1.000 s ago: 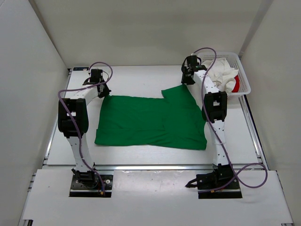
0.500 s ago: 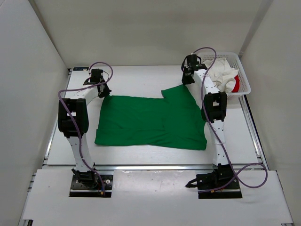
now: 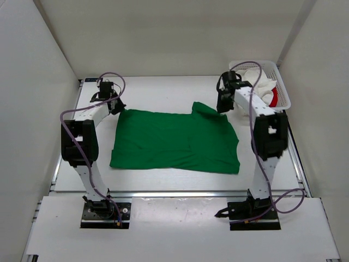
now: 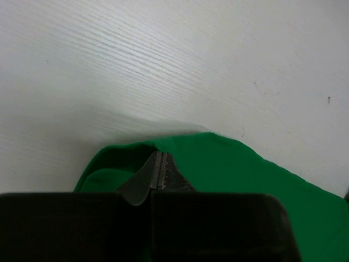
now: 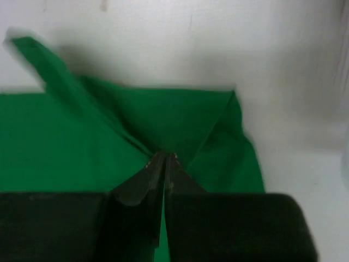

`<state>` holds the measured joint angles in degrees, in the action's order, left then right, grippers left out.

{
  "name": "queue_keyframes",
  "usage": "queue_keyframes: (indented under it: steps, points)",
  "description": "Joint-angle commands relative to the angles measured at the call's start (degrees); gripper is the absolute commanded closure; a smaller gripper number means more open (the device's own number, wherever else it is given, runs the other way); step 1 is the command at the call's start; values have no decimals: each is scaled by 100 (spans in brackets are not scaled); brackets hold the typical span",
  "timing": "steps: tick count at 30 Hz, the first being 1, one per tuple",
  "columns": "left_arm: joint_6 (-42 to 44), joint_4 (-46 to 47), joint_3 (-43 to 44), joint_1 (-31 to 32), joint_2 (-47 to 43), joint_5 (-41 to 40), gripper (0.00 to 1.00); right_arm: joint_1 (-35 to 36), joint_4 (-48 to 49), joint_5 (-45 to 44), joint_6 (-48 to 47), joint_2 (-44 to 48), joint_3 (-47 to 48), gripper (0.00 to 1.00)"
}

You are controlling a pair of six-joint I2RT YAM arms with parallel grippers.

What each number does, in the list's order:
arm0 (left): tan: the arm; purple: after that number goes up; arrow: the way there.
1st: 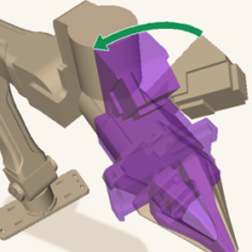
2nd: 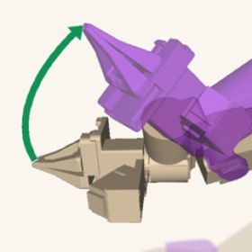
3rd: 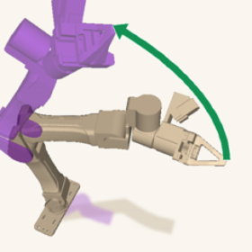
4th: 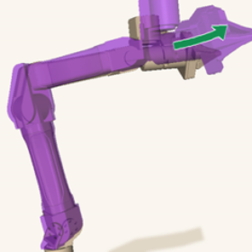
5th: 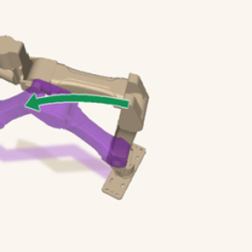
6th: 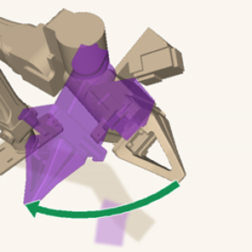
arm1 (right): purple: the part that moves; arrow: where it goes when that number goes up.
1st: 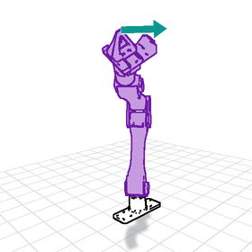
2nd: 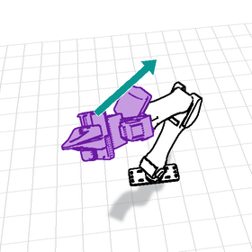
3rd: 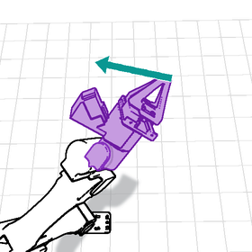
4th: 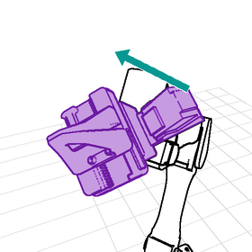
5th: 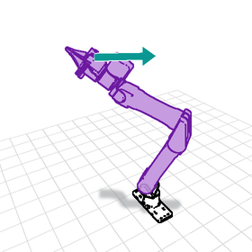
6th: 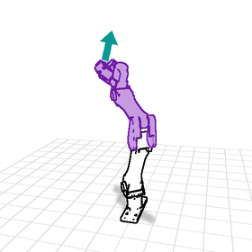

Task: Fold and stack the t-shirts
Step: Fold the other side of the tshirt into a rectangle

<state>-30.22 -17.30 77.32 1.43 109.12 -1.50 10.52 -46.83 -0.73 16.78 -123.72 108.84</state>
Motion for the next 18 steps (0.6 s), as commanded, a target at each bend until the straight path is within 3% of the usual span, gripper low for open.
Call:
queue_keyframes:
  steps: [1, 9, 18]
  points:
    - [-160, 227, -120, -82, -532, 202, 100, -32, 1615, 328, 177, 1849, -2142, 100]
    - [-151, 209, -532, -134, -725, 230, 100, 177, 1906, 355, 326, 2835, -3526, 100]
    - [-54, 201, -1394, -424, -1735, 159, 100, 178, 2265, 407, 695, 4381, -5054, 100]
